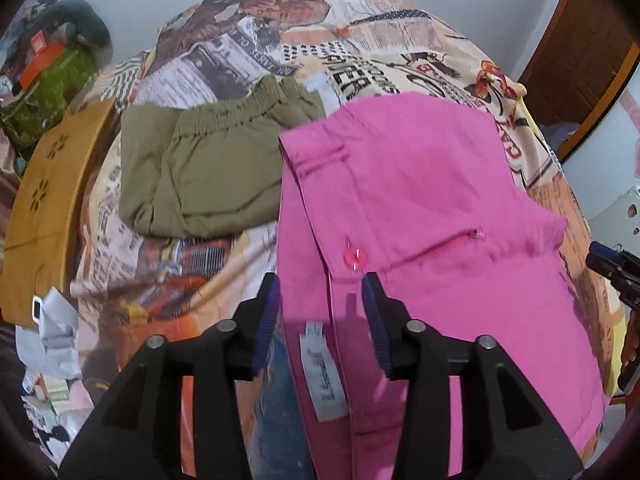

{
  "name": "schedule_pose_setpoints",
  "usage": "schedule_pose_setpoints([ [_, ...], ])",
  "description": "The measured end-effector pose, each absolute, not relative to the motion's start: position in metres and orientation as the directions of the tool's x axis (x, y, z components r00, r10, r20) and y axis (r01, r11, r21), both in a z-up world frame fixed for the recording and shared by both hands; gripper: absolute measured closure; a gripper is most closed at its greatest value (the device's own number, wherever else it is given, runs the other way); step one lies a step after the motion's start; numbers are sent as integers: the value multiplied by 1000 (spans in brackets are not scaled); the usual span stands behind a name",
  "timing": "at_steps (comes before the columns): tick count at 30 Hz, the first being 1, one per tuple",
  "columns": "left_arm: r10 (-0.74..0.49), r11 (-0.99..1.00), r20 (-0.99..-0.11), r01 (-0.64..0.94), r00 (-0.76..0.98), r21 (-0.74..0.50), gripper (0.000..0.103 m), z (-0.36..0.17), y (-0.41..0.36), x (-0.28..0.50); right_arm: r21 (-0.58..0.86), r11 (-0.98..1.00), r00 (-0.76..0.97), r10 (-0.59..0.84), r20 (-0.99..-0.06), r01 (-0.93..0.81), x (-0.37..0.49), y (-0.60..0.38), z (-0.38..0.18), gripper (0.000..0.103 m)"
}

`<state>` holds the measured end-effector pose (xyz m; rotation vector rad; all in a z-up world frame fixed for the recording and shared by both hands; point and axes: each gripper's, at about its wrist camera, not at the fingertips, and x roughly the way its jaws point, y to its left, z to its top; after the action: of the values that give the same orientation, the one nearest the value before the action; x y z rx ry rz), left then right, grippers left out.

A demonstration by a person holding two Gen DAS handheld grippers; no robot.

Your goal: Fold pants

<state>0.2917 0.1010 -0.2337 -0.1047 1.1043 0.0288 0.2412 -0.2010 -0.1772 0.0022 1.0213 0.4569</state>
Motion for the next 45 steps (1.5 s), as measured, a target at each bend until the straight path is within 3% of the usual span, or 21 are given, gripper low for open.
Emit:
schedule_pose_setpoints([
  [8, -69, 992, -914, -69, 400, -105, 46, -251, 98, 326, 261, 922, 452, 370, -812, -286, 282, -212, -187, 63],
  [20, -110, 988, -937, -69, 333, -141, 43, -286, 92, 341, 345, 902, 298, 414, -860, -260, 302, -206, -242, 63],
  [21, -109, 988, -936, -65, 334, -138, 43, -286, 92, 341, 345, 900, 287, 415, -863, -266, 302, -205, -244, 67],
  [23, -118, 989, -931, -41, 344, -141, 54, -286, 88, 339, 339, 895, 267, 416, -869, -292, 298, -201, -249, 74],
  [28, -49, 997, -924, -34, 379, -67, 66, -284, 77, 337, 267, 897, 280, 374, -884, -353, 292, -191, -248, 89],
  [31, 25, 999, -920, -49, 390, 7, 84, -284, 74, 340, 244, 900, 283, 355, -891, -362, 294, -188, -249, 91],
  [37, -20, 993, -936, -102, 350, -59, 85, -293, 89, 344, 256, 897, 275, 364, -890, -360, 296, -188, -250, 92],
  [45, 9, 994, -941, -101, 339, -27, 85, -299, 88, 345, 204, 908, 300, 322, -898, -365, 292, -187, -249, 94],
])
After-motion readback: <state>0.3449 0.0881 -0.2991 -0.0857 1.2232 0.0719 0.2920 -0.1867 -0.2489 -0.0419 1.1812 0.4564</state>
